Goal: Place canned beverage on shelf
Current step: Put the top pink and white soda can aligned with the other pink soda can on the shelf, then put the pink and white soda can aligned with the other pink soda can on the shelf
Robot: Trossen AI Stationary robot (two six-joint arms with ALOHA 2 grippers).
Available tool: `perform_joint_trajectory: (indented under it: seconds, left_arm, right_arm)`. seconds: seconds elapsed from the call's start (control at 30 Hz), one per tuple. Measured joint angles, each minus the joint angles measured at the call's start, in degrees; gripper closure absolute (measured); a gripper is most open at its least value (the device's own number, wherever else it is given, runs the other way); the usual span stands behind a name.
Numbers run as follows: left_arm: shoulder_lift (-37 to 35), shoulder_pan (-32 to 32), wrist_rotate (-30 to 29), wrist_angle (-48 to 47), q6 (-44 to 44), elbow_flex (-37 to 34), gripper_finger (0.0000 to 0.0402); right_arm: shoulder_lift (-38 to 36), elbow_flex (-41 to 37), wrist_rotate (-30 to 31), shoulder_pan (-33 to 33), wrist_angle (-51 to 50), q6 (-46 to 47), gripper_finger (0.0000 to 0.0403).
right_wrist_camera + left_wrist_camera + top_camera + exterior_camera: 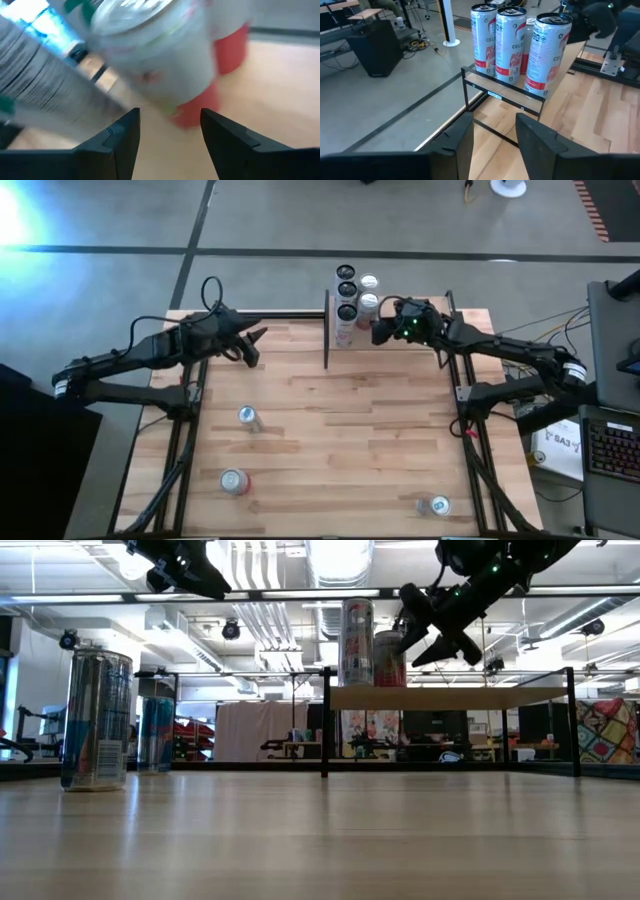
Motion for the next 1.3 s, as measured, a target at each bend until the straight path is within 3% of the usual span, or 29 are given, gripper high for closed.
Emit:
perform_joint_trajectory:
  seconds: [0.23, 0.7, 1.03, 1.3]
  left_arm:
    - [0.13, 0.02, 0.07, 0.11, -1.47, 0.0, 0.0289]
    - [0.04, 0.0, 1.35, -0.18, -4.02, 0.0, 0.0293]
    - [-0.36, 0.0, 4.4, -1.07, -5.68, 0.0, 0.0293]
    - [-1.31, 0.07, 6.91, -1.33, -7.53, 0.02, 0.0293]
  right_arm:
    - [3.14, -0.55, 2.75, 3.6, 4.7, 0.79, 0.0207]
    - [4.43, -0.55, 8.23, 3.85, 8.34, 0.94, 0.0207]
    - [1.14, -0.55, 9.3, 4.76, 0.98, 2.26, 0.0207]
    - [-5.43, -0.55, 9.4, 6.93, -11.13, 12.07, 0.0207]
